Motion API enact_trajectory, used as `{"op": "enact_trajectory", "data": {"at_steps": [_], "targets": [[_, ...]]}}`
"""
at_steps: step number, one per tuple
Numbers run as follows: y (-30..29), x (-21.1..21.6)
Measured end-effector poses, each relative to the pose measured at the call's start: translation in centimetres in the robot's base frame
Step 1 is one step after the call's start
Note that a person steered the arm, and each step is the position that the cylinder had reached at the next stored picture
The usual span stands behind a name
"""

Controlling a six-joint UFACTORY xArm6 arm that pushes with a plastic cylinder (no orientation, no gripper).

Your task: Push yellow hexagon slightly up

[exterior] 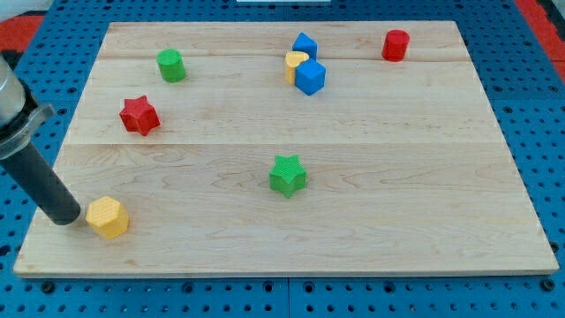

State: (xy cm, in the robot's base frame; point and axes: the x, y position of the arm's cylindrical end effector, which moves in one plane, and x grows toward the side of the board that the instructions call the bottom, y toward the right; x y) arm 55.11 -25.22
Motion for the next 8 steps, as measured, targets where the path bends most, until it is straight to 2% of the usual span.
{"op": "enact_trajectory", "data": {"at_steps": [3,8], "targets": [[0.0,3.3],[3.9,3.0]]}}
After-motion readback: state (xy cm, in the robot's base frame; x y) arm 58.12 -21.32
